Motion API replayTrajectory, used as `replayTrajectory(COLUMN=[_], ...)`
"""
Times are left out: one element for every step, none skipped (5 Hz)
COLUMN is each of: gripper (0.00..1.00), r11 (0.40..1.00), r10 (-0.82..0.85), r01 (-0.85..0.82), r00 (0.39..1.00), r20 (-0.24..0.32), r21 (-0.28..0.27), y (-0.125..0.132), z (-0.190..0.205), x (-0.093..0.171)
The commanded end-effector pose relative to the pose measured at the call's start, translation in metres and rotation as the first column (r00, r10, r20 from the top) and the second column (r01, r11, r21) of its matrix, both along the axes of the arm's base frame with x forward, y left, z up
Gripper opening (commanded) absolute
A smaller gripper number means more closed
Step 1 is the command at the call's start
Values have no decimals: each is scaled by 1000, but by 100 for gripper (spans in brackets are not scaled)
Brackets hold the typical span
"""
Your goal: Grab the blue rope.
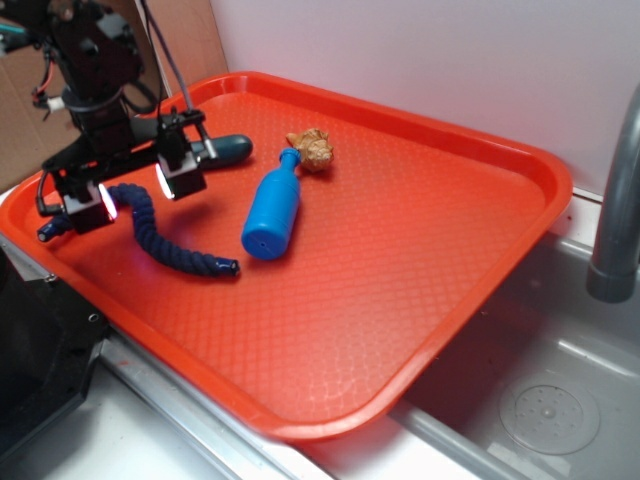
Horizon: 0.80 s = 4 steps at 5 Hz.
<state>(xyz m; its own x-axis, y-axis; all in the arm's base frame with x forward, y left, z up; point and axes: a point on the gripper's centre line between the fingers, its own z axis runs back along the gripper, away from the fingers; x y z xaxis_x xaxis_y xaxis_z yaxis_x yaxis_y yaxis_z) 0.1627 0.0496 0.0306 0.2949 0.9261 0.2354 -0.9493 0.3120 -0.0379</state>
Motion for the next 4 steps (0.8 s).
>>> replayTrajectory(gripper=[0, 0, 0, 0], r11=[999, 999, 1000, 986], r10=[43, 44, 16, -164], r01=[-44, -45, -17, 164], r00=[999, 998, 999, 986], r20=[34, 39, 33, -14], r21=[31, 28, 17, 33], y=[6, 3, 2, -5], z=[-10, -11, -7, 9], x=[-1, -4, -3, 4])
